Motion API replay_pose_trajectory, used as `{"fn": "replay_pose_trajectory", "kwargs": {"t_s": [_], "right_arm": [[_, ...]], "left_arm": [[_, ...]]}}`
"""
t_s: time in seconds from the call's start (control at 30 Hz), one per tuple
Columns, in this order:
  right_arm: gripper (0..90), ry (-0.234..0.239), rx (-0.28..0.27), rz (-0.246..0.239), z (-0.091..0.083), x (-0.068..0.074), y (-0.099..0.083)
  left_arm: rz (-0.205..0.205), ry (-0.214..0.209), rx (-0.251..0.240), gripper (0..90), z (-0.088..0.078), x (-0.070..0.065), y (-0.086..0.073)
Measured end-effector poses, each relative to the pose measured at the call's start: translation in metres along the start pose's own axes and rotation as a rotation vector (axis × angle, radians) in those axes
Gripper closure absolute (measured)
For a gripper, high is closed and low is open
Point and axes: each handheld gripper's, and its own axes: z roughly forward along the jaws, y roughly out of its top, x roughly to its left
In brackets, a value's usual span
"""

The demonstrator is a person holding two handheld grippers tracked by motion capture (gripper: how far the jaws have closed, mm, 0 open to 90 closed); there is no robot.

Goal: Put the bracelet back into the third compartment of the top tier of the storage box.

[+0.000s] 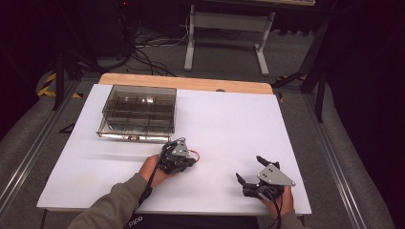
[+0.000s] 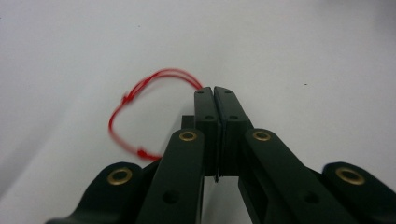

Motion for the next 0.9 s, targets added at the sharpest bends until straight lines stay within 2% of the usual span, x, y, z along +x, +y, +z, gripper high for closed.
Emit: {"fn": "replay_pose_trajectory", "kwargs": {"t_s": [0.13, 0.27, 0.37, 0.4, 0.67, 0.77, 0.9], "right_arm": [[9.4, 0.0, 0.0, -0.006, 0.0, 0.0, 0.0], [9.4, -0.002, -0.005, 0.0, -0.001, -0.001, 0.0], [10.0, -0.004, -0.01, 0.001, -0.001, -0.002, 0.0], [10.0, -0.005, -0.009, 0.003, -0.002, -0.002, 0.0], [10.6, -0.009, -0.01, -0.005, -0.002, -0.002, 0.0], [10.6, -0.003, -0.008, -0.013, -0.002, -0.001, 0.0], [10.6, -0.006, -0.008, -0.012, -0.002, -0.002, 0.0]], "left_arm": [[0.008, -0.009, -0.006, 89.2, -0.001, -0.001, -0.001], [0.042, 0.009, -0.041, 89.3, -0.007, -0.005, 0.001], [0.051, 0.015, -0.059, 89.3, -0.013, -0.008, 0.002], [0.061, 0.029, -0.067, 89.3, -0.016, -0.009, 0.003], [0.076, 0.031, -0.081, 89.5, -0.029, -0.012, 0.004], [0.097, 0.042, -0.08, 89.5, -0.033, -0.014, 0.006], [0.095, 0.046, -0.096, 89.5, -0.039, -0.014, 0.006]]}}
